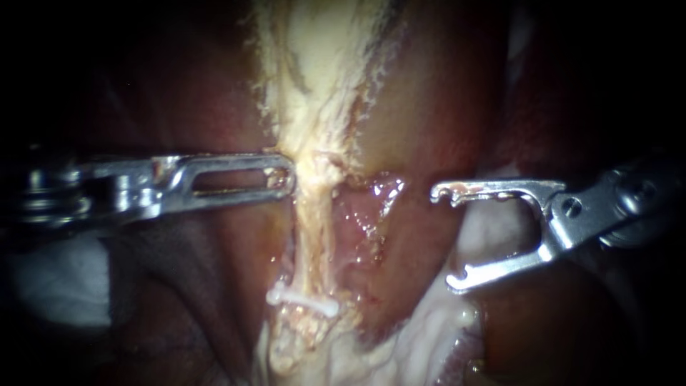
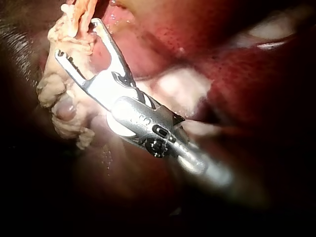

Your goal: Going back first clip left tube

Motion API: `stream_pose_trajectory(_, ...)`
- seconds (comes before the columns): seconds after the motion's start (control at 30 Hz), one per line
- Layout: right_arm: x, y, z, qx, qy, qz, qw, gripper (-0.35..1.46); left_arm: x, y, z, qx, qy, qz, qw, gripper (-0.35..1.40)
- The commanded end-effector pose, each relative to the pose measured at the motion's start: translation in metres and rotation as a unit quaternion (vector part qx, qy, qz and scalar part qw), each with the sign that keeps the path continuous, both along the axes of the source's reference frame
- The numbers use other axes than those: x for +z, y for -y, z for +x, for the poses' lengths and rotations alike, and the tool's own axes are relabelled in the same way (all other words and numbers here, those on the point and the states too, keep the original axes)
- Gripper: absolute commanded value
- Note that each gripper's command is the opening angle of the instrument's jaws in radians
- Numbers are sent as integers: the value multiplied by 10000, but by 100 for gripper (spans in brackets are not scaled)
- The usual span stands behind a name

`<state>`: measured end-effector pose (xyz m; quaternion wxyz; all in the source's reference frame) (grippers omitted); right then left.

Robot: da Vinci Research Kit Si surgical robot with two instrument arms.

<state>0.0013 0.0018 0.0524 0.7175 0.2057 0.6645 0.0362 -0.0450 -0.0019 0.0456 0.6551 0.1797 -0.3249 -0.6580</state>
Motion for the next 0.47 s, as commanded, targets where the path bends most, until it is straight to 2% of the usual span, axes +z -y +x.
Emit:
stream_pose_trajectory(0.03,-2,0,0,12,-11,4,10000,60,0,0,-1,-7,-11,6,10000,-35)
stream_pose_trajectory(0.47,-3,0,1,17,-8,6,10000,60,-2,-1,-3,1,1,19,10000,-35)
